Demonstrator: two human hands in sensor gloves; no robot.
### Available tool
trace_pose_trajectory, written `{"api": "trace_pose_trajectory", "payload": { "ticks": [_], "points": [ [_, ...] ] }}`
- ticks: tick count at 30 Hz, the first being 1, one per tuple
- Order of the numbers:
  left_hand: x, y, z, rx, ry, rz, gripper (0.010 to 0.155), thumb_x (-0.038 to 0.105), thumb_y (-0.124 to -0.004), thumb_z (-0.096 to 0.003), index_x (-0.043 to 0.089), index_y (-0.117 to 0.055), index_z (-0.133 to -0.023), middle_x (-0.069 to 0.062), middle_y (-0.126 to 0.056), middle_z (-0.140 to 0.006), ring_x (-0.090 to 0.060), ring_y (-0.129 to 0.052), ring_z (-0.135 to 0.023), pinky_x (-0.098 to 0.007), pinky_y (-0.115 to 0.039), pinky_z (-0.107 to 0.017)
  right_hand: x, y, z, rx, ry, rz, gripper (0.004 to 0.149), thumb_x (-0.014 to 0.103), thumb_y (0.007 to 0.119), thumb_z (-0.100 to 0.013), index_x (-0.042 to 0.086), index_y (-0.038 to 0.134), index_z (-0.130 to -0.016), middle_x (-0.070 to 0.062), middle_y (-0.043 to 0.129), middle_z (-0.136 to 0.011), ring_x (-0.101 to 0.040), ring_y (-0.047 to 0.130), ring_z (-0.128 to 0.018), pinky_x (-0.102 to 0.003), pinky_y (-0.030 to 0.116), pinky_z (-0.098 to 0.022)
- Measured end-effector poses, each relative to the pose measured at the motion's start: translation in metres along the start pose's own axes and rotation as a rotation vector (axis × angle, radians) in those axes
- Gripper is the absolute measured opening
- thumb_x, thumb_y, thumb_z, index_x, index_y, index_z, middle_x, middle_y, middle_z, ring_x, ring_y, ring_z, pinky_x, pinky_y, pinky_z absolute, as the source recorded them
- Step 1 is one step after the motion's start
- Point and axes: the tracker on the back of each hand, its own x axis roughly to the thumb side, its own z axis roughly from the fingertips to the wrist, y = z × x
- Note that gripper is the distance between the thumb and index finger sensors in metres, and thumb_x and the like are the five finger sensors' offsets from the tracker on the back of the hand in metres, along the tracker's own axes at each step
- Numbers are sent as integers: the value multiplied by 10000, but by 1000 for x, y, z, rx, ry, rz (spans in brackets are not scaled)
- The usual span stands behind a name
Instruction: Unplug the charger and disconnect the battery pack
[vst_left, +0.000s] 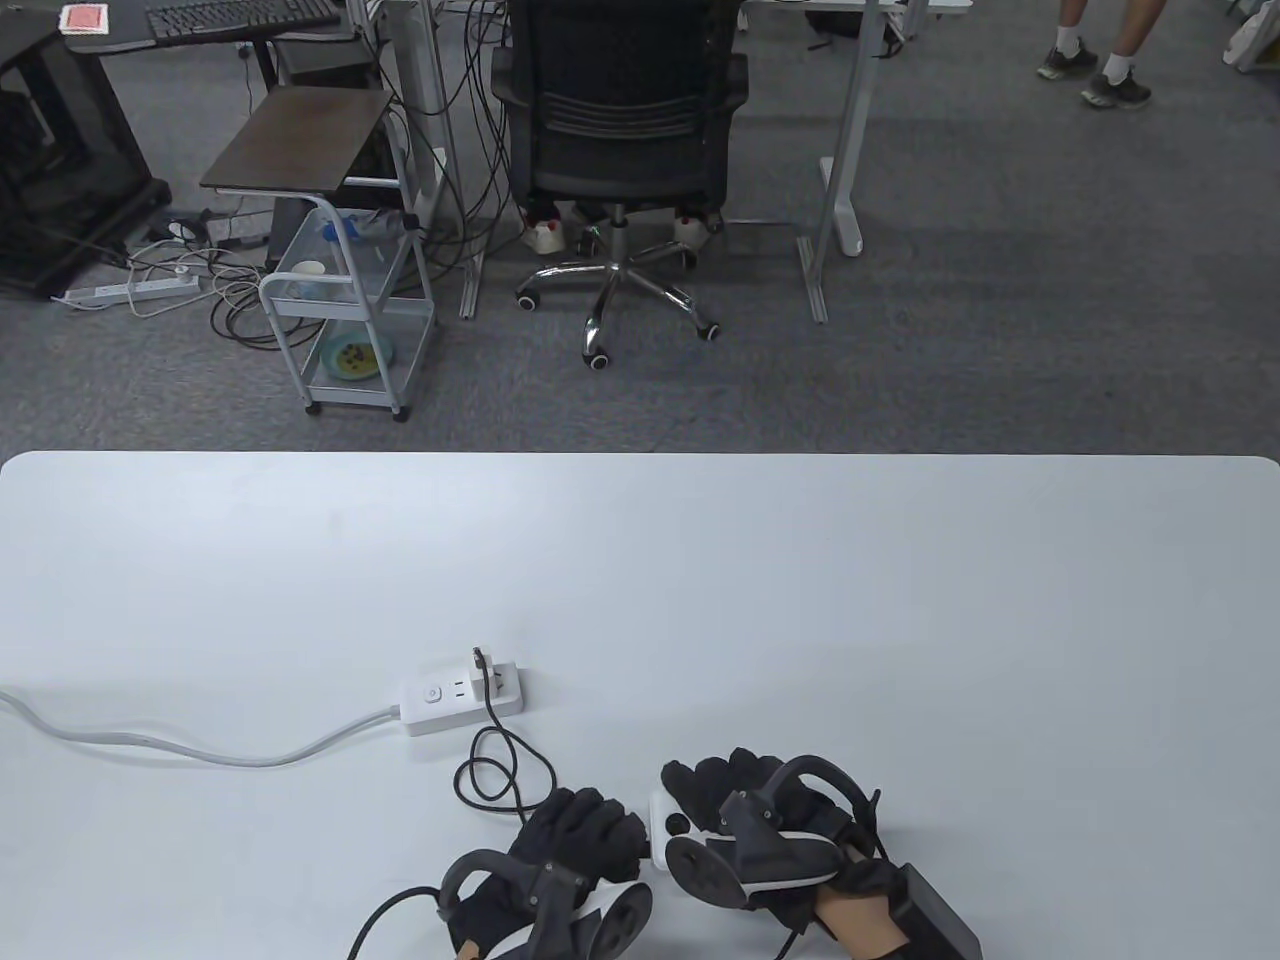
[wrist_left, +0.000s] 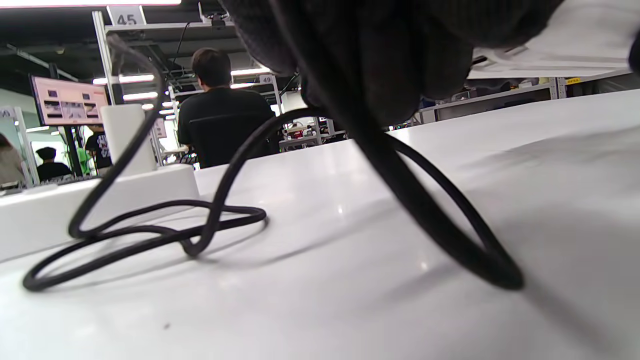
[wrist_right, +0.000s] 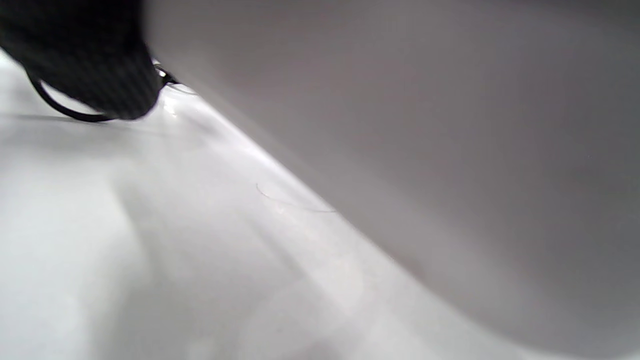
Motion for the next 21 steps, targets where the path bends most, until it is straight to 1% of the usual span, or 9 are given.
{"api": "trace_pose_trajectory", "payload": {
  "ticks": [3,6,9,11,13,15,17,18,21],
  "points": [
    [-3,1,0,-4,-7,53,487,544,-742,-446,445,-795,-919,246,-945,-939,-42,-982,-953,-249,-771,-795,-1,-1,0,-6,-4,6,1061,683,744,-263,89,368,-1057,-272,568,-1034,-482,703,-796,-547,741,-560],
    [-7,1,1,-36,-14,111,493,543,-735,-444,439,-796,-922,240,-949,-939,-47,-987,-950,-253,-774,-793,-1,0,1,-20,-10,-8,1063,684,746,-258,95,367,-1058,-266,570,-1033,-478,704,-796,-544,741,-560],
    [-9,0,-1,-40,5,91,488,548,-736,-442,446,-807,-914,241,-958,-931,-45,-998,-941,-253,-781,-787,1,2,-1,-19,-3,-2,1049,673,732,-275,82,349,-1053,-272,557,-1033,-481,700,-793,-542,739,-562],
    [-8,-2,-3,-44,22,34,483,547,-741,-434,456,-816,-901,250,-963,-926,-40,-1001,-940,-248,-783,-789,3,2,-3,-2,4,16,1036,672,721,-291,72,350,-1049,-275,558,-1030,-481,703,-787,-540,739,-562],
    [-8,-3,-2,-49,4,53,485,547,-743,-434,449,-816,-903,248,-965,-924,-42,-1004,-936,-250,-786,-786,4,1,-2,-8,-2,34,1034,670,726,-289,77,352,-1050,-271,557,-1033,-480,700,-791,-541,738,-564],
    [-8,0,1,-28,-10,53,488,546,-742,-437,439,-818,-906,241,-970,-920,-46,-1009,-930,-254,-790,-782,2,0,-2,-15,-2,20,1037,670,730,-283,86,351,-1051,-265,556,-1036,-477,699,-795,-539,737,-566],
    [-8,1,0,-13,6,43,483,553,-741,-430,452,-830,-894,249,-982,-908,-41,-1023,-917,-252,-802,-774,-1,1,-2,-17,2,-18,1043,666,742,-278,86,351,-1052,-268,551,-1038,-480,693,-797,-546,730,-568],
    [-9,-1,-2,-23,14,52,482,546,-735,-443,443,-813,-908,239,-962,-925,-41,-1002,-933,-247,-784,-788,-1,1,-2,-13,6,-15,1042,669,739,-279,82,356,-1051,-269,557,-1034,-480,698,-792,-544,734,-565],
    [-8,-7,-4,-49,12,38,483,549,-733,-440,454,-804,-908,247,-953,-932,-34,-994,-941,-241,-778,-794,2,3,-3,4,6,20,1039,671,734,-283,80,359,-1050,-269,562,-1033,-477,702,-790,-541,737,-565]
  ]
}}
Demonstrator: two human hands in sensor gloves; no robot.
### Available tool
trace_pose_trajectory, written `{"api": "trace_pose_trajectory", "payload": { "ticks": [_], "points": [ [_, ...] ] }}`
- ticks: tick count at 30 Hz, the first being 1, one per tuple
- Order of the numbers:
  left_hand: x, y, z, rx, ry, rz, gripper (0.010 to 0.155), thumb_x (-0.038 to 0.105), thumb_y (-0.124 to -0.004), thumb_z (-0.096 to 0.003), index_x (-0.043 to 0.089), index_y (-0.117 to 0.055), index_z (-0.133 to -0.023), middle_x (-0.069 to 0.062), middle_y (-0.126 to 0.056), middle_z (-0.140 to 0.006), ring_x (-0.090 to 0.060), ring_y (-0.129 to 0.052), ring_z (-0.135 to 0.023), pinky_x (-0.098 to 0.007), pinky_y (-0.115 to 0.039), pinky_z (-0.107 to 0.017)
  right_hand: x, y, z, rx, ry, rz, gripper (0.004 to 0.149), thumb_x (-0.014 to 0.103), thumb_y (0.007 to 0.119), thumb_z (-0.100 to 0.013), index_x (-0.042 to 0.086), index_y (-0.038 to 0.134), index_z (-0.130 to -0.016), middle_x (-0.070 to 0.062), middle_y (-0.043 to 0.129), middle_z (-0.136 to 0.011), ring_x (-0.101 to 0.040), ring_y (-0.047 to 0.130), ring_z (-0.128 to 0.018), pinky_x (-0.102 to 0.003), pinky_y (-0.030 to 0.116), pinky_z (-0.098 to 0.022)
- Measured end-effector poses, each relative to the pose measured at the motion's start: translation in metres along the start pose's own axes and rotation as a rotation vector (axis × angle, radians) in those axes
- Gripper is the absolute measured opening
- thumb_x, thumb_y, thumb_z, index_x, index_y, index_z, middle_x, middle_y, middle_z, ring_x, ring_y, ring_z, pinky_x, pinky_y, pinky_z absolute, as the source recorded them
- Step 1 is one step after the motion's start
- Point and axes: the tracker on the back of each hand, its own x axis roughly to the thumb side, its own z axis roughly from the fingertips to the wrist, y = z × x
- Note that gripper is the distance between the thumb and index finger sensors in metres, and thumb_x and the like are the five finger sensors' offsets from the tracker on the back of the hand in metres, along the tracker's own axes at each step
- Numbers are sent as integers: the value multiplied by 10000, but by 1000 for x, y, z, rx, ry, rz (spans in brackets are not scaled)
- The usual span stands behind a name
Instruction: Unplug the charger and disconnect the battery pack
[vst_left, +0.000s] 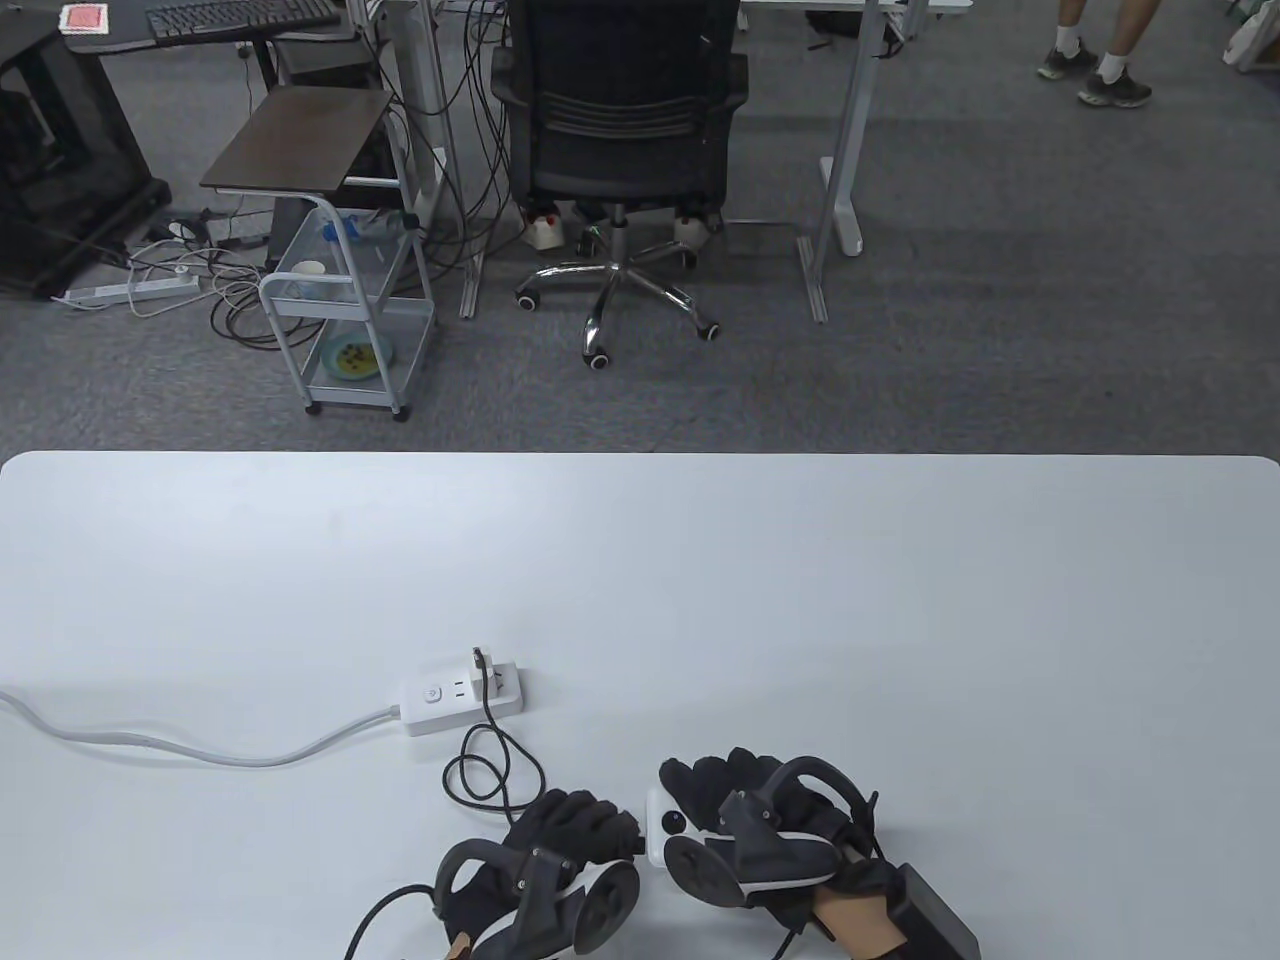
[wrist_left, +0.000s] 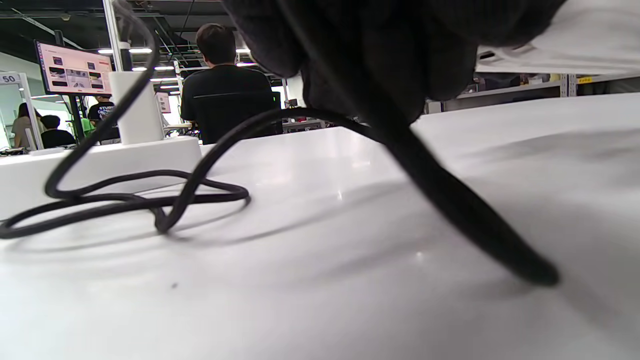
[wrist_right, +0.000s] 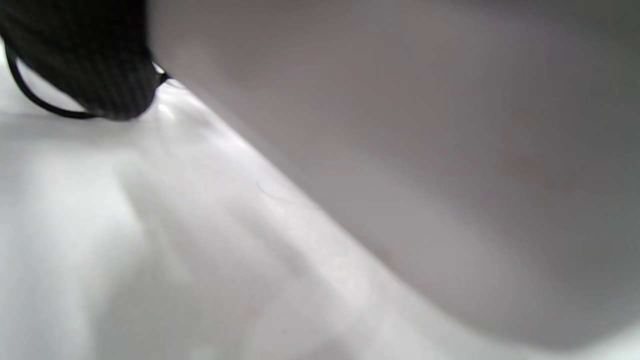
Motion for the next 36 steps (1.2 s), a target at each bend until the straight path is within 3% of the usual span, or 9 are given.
{"api": "trace_pose_trajectory", "payload": {
  "ticks": [17,29,33,36],
  "points": [
    [-12,-1,-1,-47,18,113,478,551,-740,-436,445,-830,-893,240,-975,-910,-45,-1014,-918,-251,-791,-778,-2,4,-3,-8,9,-56,1049,679,743,-272,91,359,-1052,-262,556,-1039,-472,693,-795,-545,728,-567],
    [-5,0,3,-1,50,-2,471,549,-737,-435,449,-839,-883,237,-981,-903,-44,-1023,-905,-248,-794,-775,2,5,-4,0,18,-35,1050,684,729,-281,71,361,-1049,-268,562,-1034,-470,704,-787,-536,739,-563],
    [-6,1,2,-23,59,70,473,540,-745,-440,438,-835,-893,225,-975,-913,-60,-1014,-912,-257,-785,-779,2,6,-3,-11,14,-24,1056,679,733,-281,68,344,-1050,-272,544,-1037,-478,690,-792,-546,730,-567],
    [0,2,4,15,59,-21,470,541,-745,-434,449,-839,-885,243,-979,-909,-46,-1020,-912,-245,-789,-781,0,8,-3,-7,9,-36,1056,685,728,-282,75,342,-1052,-262,542,-1038,-470,691,-795,-541,732,-570]
  ]
}}
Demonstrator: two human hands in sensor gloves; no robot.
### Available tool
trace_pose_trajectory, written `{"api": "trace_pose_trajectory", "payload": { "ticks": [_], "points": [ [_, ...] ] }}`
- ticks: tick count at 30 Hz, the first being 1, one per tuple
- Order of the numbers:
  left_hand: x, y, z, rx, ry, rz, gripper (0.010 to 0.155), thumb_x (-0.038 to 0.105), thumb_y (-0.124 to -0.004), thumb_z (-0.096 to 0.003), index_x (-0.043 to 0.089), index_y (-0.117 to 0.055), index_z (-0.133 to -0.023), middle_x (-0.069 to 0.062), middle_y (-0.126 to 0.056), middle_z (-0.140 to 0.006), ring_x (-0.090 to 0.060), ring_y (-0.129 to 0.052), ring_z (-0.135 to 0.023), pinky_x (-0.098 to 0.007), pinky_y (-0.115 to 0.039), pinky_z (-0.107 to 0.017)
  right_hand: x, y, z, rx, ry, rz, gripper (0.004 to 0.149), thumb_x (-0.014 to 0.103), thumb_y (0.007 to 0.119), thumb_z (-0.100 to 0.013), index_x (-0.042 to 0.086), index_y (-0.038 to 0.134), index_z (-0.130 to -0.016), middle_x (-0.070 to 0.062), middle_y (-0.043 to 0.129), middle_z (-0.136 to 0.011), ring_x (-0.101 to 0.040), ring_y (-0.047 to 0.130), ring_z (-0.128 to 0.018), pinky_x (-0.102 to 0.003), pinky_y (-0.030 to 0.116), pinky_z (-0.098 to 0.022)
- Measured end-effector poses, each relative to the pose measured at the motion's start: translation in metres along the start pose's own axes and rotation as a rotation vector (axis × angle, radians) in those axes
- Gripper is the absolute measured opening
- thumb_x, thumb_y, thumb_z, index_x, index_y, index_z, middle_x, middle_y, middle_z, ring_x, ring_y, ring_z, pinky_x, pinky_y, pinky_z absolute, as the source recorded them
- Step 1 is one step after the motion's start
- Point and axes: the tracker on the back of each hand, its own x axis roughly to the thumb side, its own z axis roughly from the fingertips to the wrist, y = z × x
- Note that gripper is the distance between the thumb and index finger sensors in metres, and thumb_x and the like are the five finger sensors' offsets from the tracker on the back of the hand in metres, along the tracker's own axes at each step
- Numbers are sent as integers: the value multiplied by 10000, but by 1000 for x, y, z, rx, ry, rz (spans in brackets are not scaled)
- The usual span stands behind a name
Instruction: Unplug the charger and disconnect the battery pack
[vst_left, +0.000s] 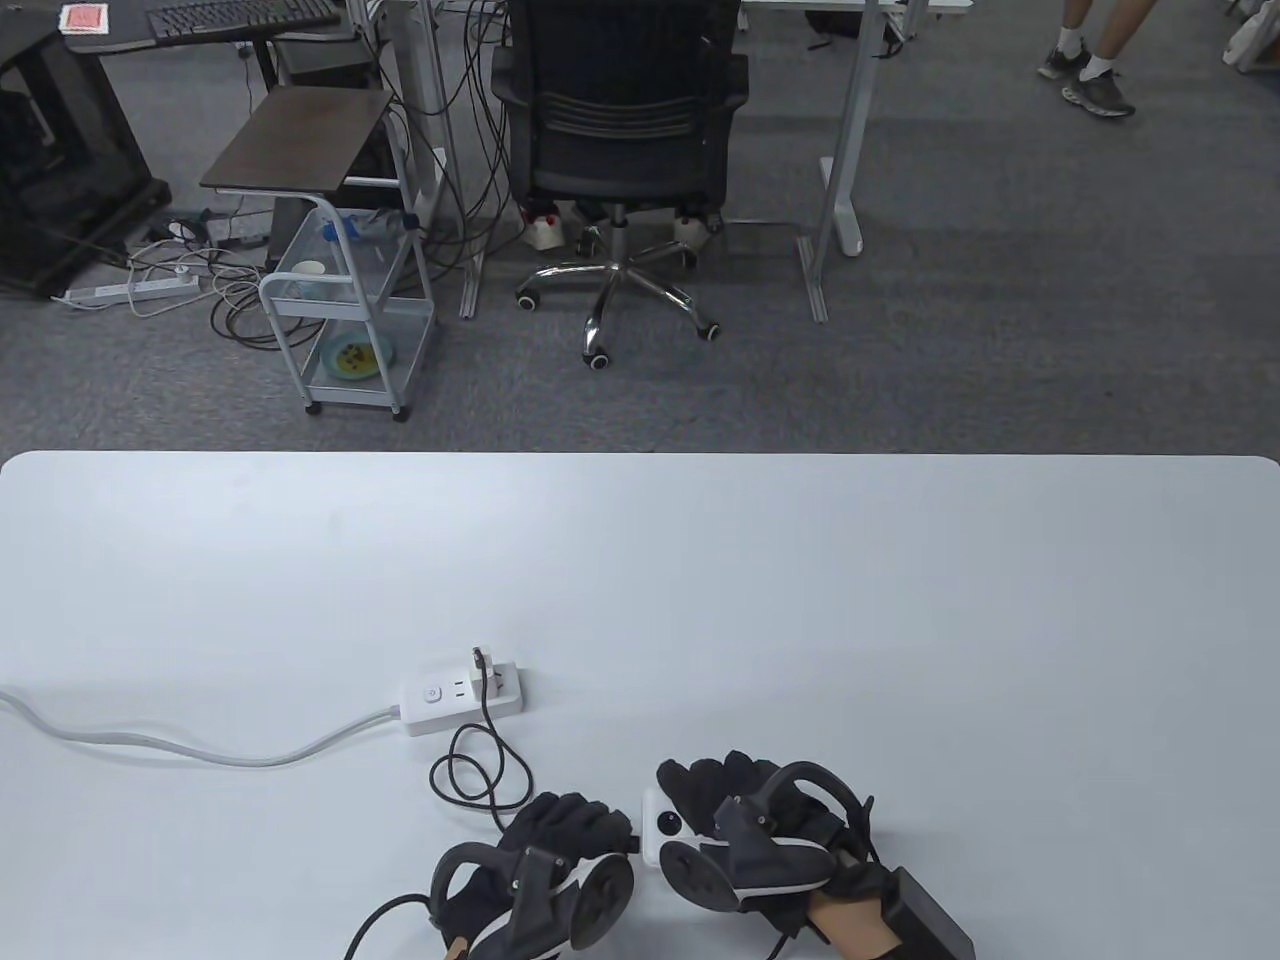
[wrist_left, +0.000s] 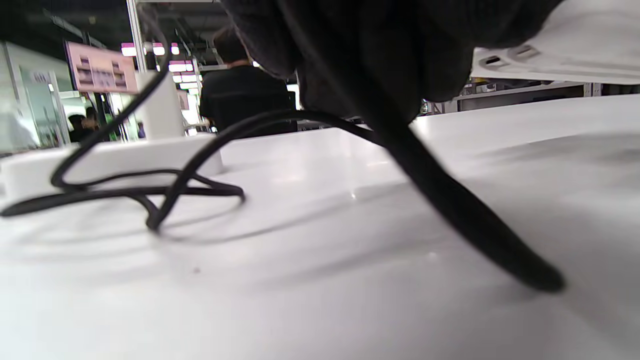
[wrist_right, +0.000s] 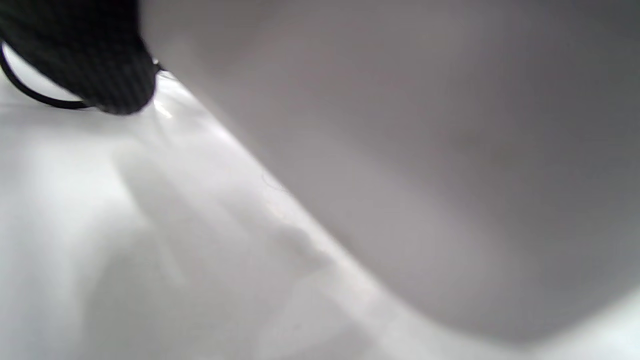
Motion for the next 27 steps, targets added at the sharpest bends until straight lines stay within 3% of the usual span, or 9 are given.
{"api": "trace_pose_trajectory", "payload": {
  "ticks": [10,14,16,20,27],
  "points": [
    [-2,4,-1,-2,11,50,468,534,-750,-441,436,-842,-890,219,-980,-912,-63,-1017,-909,-256,-787,-777,-1,-4,3,-22,7,8,1068,679,741,-271,64,346,-1049,-269,542,-1034,-479,692,-790,-545,730,-568],
    [2,8,3,63,-1,-31,470,536,-751,-439,429,-853,-885,225,-987,-905,-60,-1025,-905,-252,-790,-779,-5,-3,3,-29,4,-6,1078,668,760,-259,66,339,-1048,-270,531,-1037,-487,682,-793,-555,723,-568],
    [-6,7,2,43,29,-70,466,534,-751,-436,429,-860,-877,224,-990,-899,-57,-1026,-901,-251,-792,-776,-4,-4,8,-15,10,49,1073,670,760,-262,76,340,-1051,-259,529,-1043,-480,679,-803,-554,720,-578],
    [-23,6,6,48,33,16,469,536,-747,-444,422,-857,-886,213,-987,-907,-66,-1021,-906,-258,-787,-778,-16,-4,12,-19,53,16,1075,667,762,-259,74,339,-1051,-261,527,-1040,-481,678,-801,-556,717,-577],
    [-21,7,5,50,43,-6,470,539,-743,-448,424,-853,-890,216,-982,-914,-66,-1016,-914,-258,-783,-783,-24,-1,15,-2,72,38,1064,666,759,-264,79,349,-1050,-257,538,-1036,-474,689,-797,-547,729,-572]
  ]
}}
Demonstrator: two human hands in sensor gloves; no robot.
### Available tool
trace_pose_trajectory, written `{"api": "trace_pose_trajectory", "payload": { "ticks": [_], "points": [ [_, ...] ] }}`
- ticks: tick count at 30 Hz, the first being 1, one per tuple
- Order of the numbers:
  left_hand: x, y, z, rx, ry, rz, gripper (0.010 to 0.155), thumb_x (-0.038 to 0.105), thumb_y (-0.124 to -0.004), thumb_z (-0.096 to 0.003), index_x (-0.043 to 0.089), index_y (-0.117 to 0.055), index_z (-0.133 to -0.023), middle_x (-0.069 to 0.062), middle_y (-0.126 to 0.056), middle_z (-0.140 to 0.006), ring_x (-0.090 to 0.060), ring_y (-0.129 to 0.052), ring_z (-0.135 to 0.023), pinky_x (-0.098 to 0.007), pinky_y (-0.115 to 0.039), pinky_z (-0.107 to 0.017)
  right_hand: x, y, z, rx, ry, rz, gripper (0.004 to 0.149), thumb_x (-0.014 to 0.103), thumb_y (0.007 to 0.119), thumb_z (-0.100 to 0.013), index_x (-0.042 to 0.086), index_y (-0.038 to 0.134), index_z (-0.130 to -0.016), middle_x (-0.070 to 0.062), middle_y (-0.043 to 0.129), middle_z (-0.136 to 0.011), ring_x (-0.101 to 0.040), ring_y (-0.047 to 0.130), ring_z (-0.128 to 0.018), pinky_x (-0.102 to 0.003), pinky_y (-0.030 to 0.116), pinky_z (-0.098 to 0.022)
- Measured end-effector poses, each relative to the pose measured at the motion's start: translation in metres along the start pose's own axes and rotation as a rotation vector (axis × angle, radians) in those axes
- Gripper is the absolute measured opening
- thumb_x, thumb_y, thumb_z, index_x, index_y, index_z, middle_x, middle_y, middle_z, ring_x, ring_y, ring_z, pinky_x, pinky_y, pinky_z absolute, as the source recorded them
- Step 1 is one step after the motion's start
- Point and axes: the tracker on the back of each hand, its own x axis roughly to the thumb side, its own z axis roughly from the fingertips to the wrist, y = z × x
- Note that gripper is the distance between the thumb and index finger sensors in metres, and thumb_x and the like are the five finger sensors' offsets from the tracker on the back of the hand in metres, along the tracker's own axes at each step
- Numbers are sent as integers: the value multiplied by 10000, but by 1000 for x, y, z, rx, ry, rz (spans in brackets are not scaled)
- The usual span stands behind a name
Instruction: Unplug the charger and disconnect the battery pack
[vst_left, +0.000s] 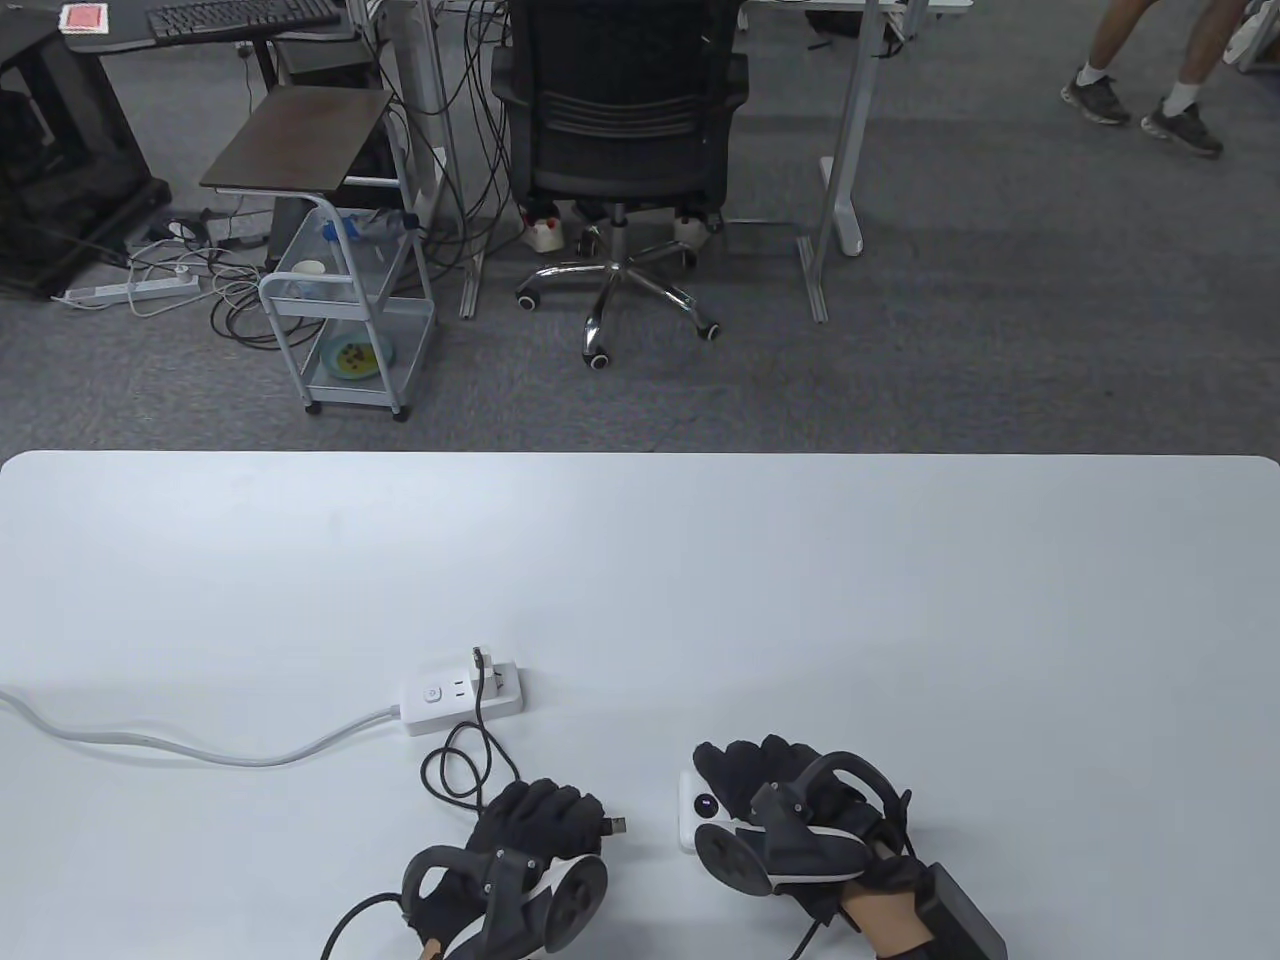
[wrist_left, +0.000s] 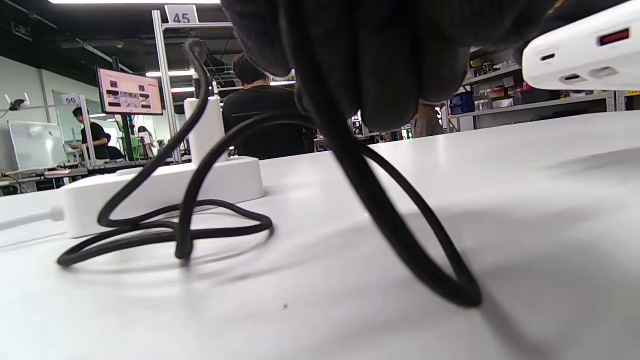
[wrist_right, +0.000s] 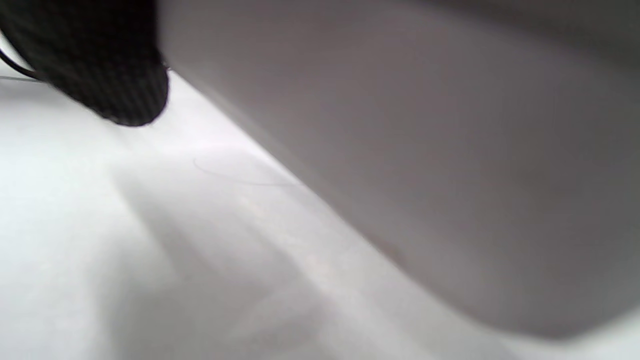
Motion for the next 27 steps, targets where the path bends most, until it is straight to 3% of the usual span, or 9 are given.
{"api": "trace_pose_trajectory", "payload": {
  "ticks": [8,14,18,27],
  "points": [
    [-2,0,0,6,0,0,471,544,-744,-446,427,-854,-889,218,-983,-913,-64,-1018,-912,-256,-785,-781,1,-1,0,24,-5,20,1056,664,756,-271,79,349,-1051,-256,544,-1035,-468,696,-797,-540,735,-574],
    [-4,1,1,30,10,-9,473,547,-740,-449,427,-849,-893,218,-978,-919,-63,-1013,-917,-256,-783,-782,-15,-5,-10,11,15,38,1043,641,752,-297,68,327,-1058,-267,520,-1046,-480,678,-813,-557,722,-587],
    [-6,2,1,31,20,-17,473,549,-740,-449,428,-850,-893,218,-980,-917,-64,-1015,-916,-256,-784,-782,-46,-3,-25,61,77,12,1042,635,754,-301,65,323,-1060,-271,515,-1048,-485,673,-815,-560,717,-590],
    [-9,1,1,26,28,-33,474,556,-734,-452,429,-848,-893,218,-977,-920,-63,-1013,-917,-257,-785,-780,-111,30,-54,236,228,-75,1031,619,764,-308,68,319,-1058,-268,512,-1048,-484,669,-820,-555,705,-606]
  ]
}}
